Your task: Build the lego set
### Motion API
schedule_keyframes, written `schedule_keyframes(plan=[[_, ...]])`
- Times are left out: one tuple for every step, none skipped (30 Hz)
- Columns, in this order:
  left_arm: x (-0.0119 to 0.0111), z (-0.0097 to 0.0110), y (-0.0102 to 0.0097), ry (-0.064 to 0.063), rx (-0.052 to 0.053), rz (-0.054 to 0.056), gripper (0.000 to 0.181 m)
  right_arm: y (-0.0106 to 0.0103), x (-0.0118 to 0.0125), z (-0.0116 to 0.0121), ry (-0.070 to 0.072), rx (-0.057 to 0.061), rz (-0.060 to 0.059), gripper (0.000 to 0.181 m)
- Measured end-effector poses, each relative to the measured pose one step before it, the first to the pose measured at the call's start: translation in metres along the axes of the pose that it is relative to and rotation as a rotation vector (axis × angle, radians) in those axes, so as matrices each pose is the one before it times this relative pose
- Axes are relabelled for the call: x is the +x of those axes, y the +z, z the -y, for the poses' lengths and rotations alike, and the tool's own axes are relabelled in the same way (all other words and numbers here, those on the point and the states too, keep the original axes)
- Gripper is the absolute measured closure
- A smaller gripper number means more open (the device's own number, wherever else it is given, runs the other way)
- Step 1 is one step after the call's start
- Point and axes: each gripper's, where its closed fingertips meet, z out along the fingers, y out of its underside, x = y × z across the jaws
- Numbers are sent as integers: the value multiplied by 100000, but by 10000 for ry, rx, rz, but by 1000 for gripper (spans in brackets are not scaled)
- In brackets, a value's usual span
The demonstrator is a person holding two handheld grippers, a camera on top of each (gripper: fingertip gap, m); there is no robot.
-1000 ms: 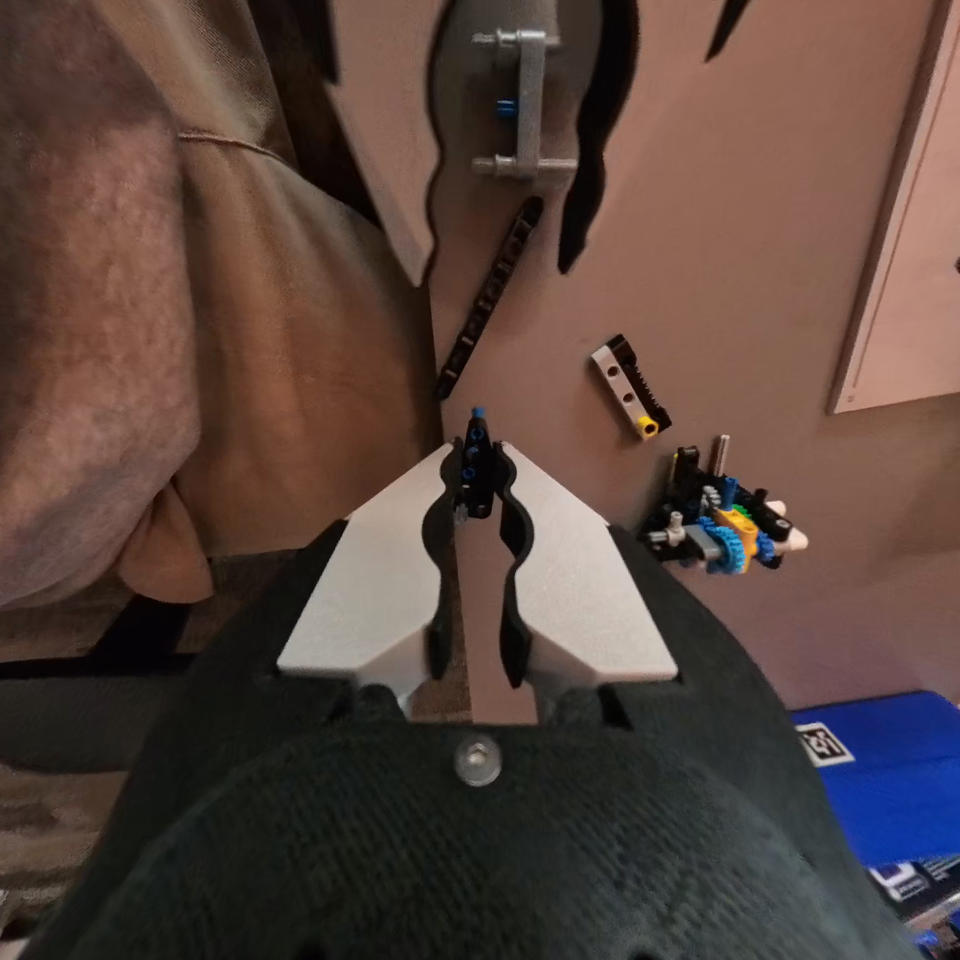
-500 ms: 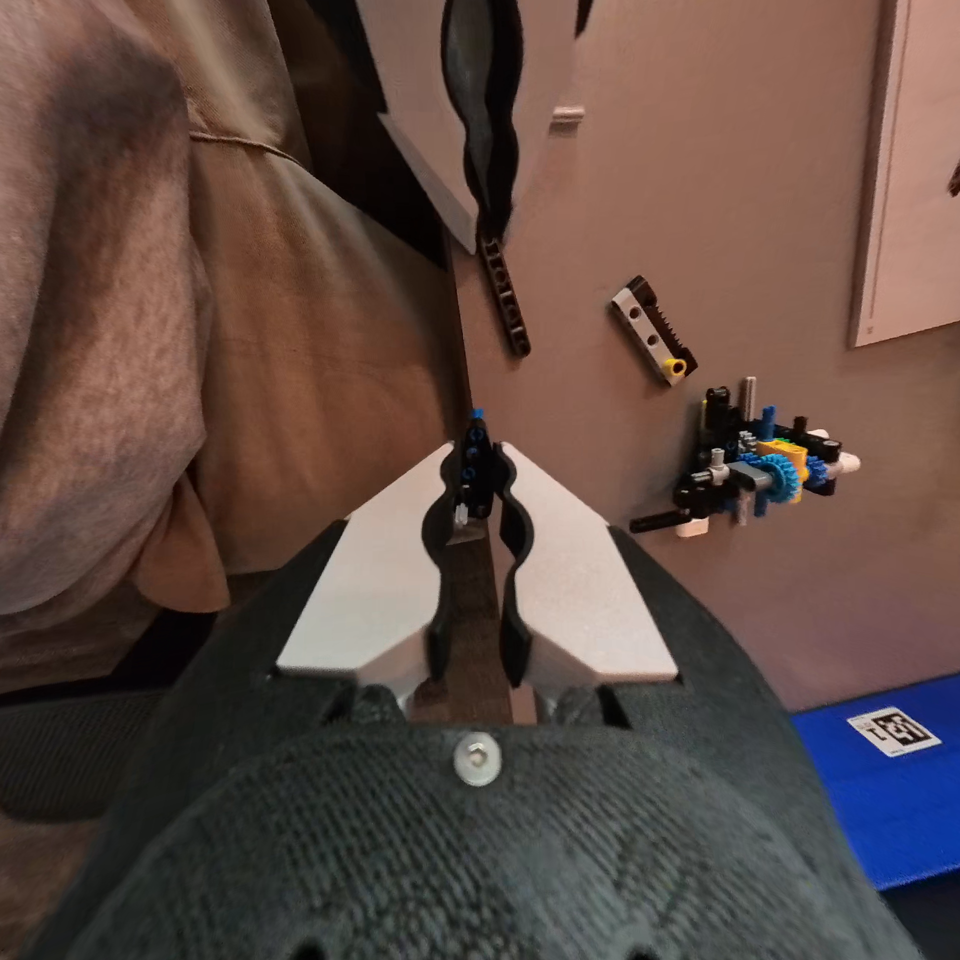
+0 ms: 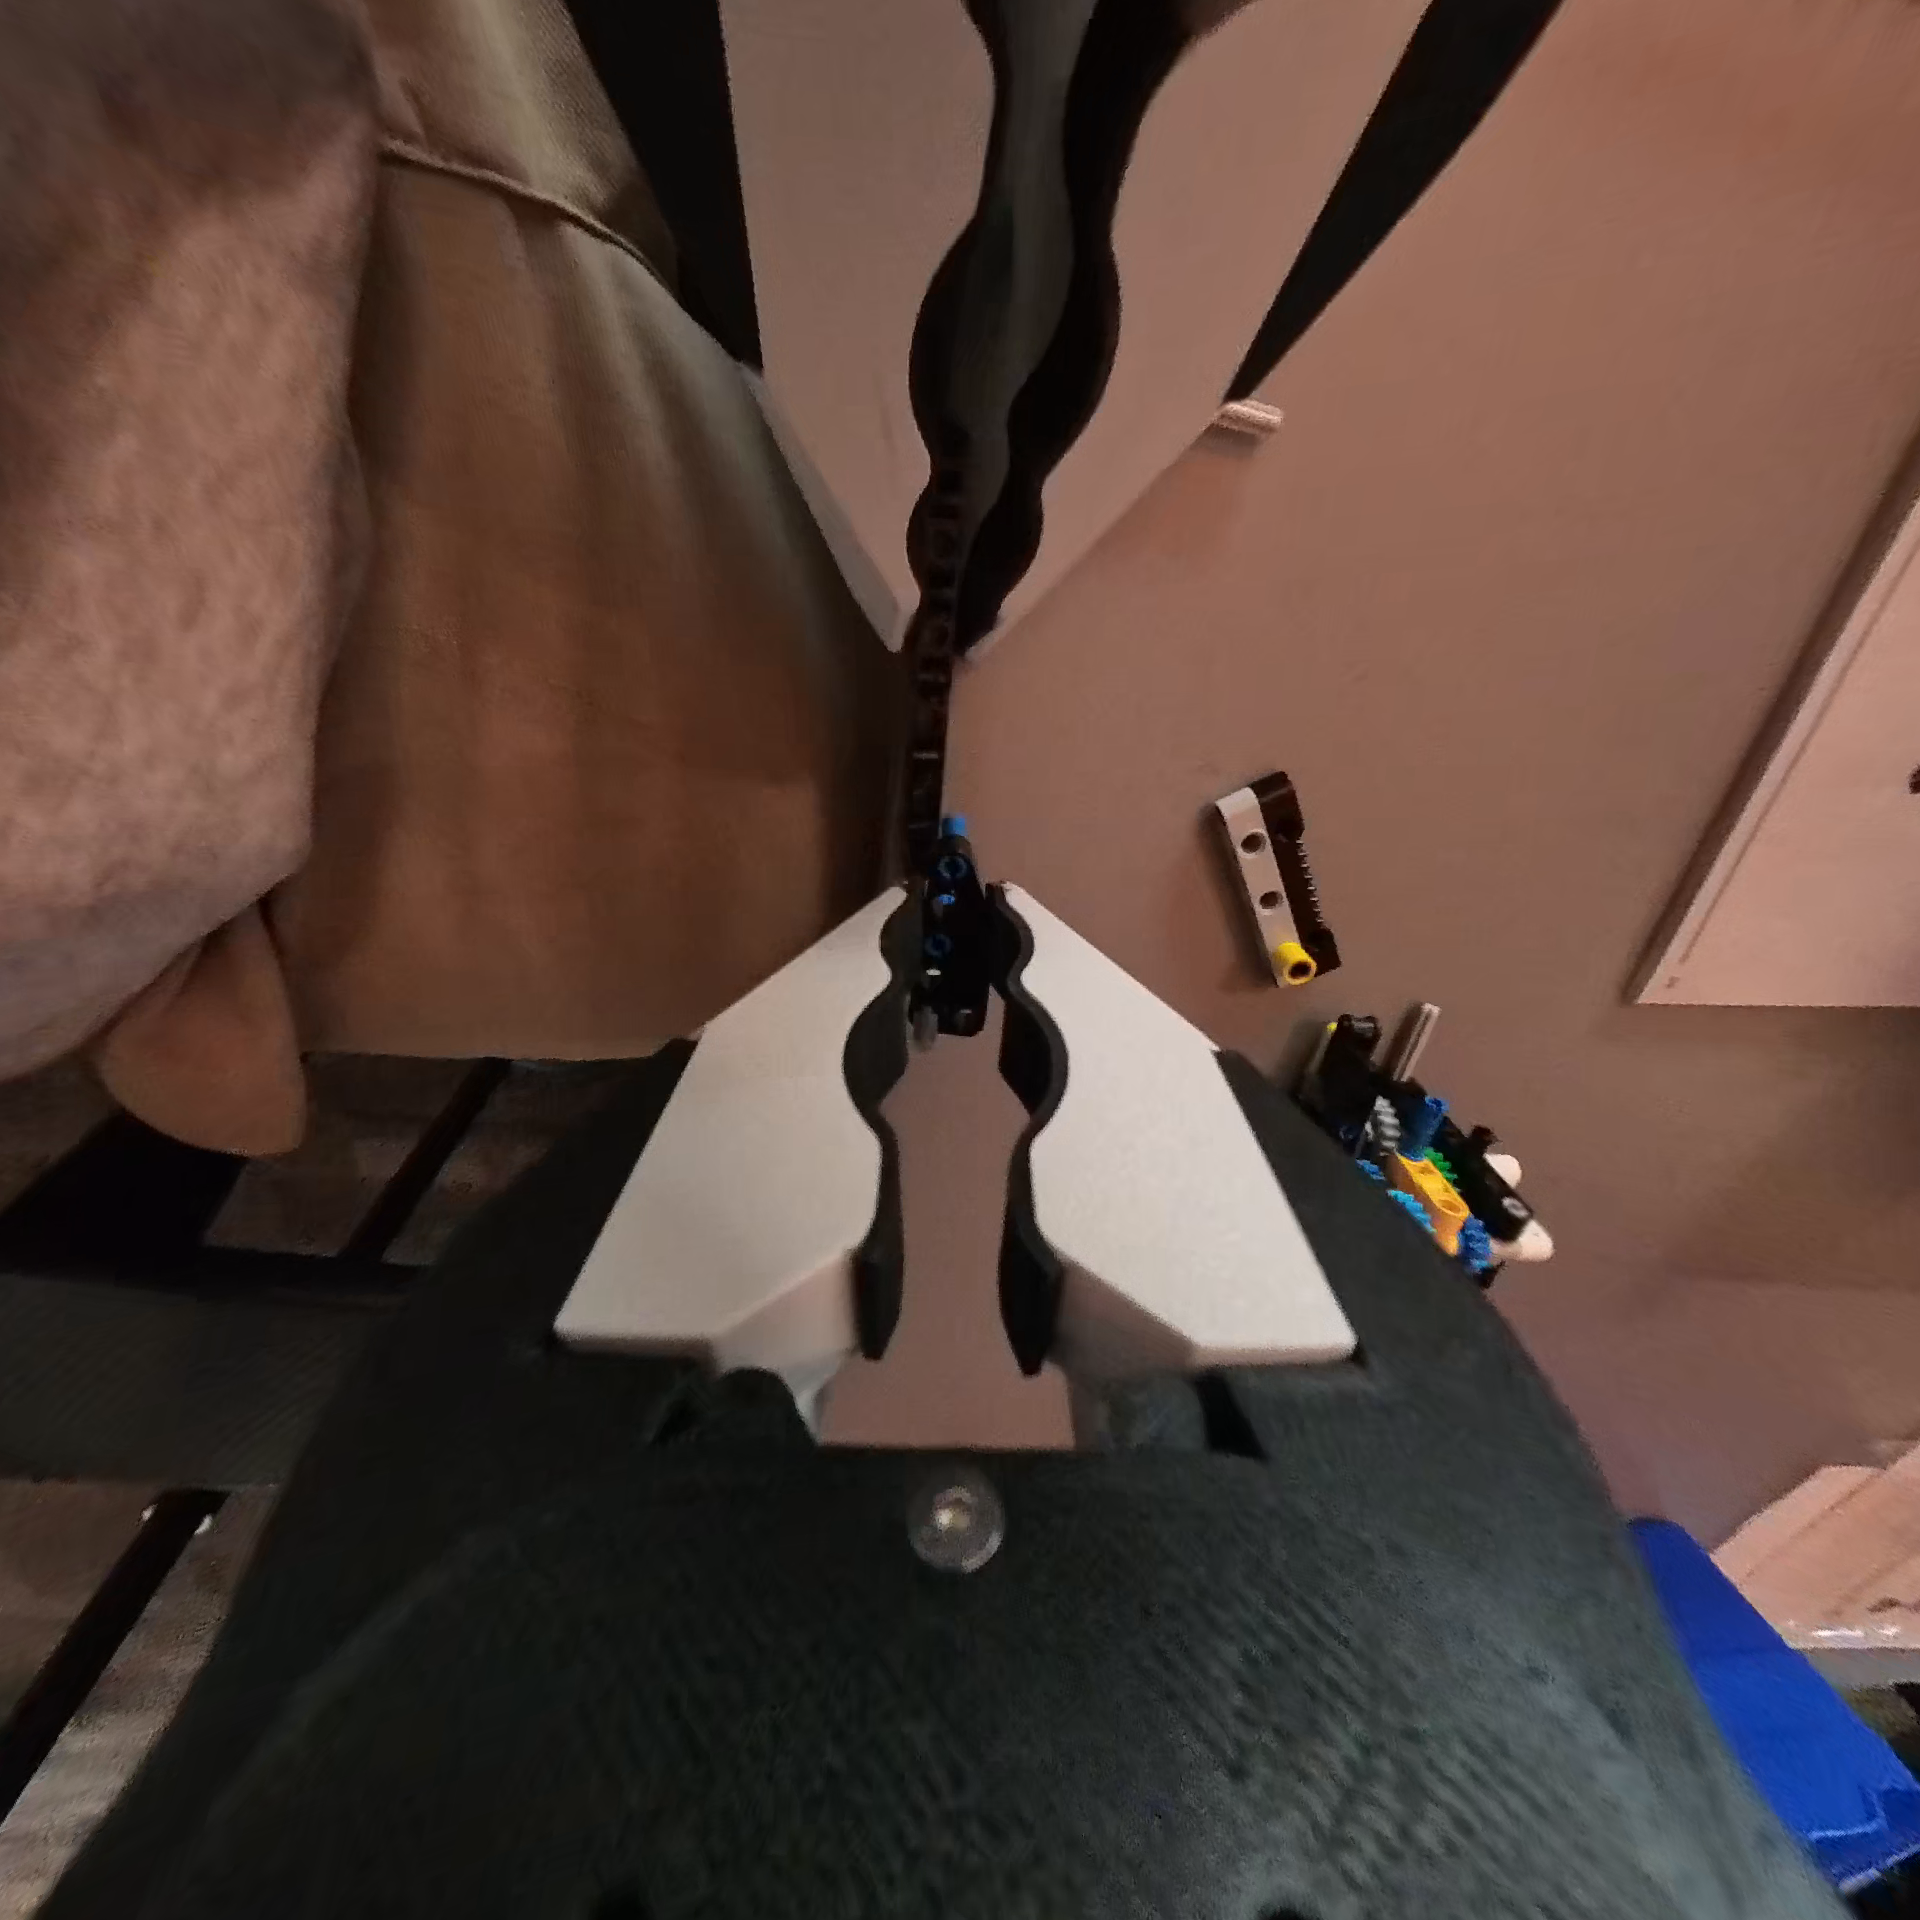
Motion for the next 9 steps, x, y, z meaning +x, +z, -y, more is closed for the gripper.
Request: schedule_keyframes(plan=[[45, -18, -18, 48, -22, -106, 172, 97, -97, 36, 54, -117, 113, 171], [41, 13, -11, -37, -7, -140, 172, 17, -87, 177, 78, 18, 109, 171], [50, 1, -9, -78, -28, -163, 172, -26, -102, 151, 115, 32, 138, 171], [11, -2, -8, -72, -30, -117, 172, -45, -66, 42, 107, -18, 108, 171], [4, 2, -10, -71, -10, -83, 172, -73, 55, -61, 63, -82, -8, 171], [0, 21, -5, -67, 0, -59, 172, -47, 15, -10, 7, -57, -30, 171], [-12, 10, -9, -51, 4, -30, 172, 11, -147, 66, 14, 0, 39, 171], [-6, 11, 1, -20, 14, -15, 172, 81, -196, 45, 8, 3, 48, 171], [-1, 9, -10, 3, 6, 1, 173, 174, -89, -63, -62, -47, -58, 170]])
